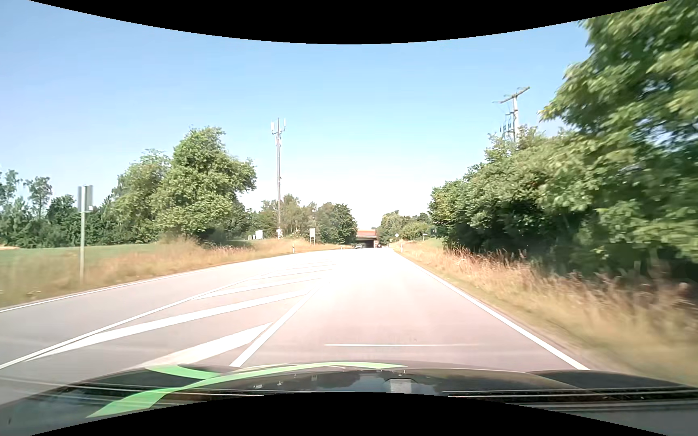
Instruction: Follow the waypoints while adhering to traffic rules and regulations
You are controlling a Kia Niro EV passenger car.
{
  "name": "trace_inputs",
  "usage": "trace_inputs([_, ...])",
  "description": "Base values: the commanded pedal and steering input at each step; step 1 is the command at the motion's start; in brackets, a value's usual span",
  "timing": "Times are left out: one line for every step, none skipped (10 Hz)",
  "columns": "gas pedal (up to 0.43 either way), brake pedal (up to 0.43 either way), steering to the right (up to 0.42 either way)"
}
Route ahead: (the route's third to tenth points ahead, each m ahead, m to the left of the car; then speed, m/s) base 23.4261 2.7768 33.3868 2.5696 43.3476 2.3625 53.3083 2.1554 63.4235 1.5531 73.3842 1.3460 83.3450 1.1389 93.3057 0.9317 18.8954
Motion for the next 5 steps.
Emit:
trace_inputs([0.209,0.0,0.005])
trace_inputs([0.209,0.0,0.005])
trace_inputs([0.209,0.0,0.004])
trace_inputs([0.22,0.0,0.004])
trace_inputs([0.228,0.0,0.004])
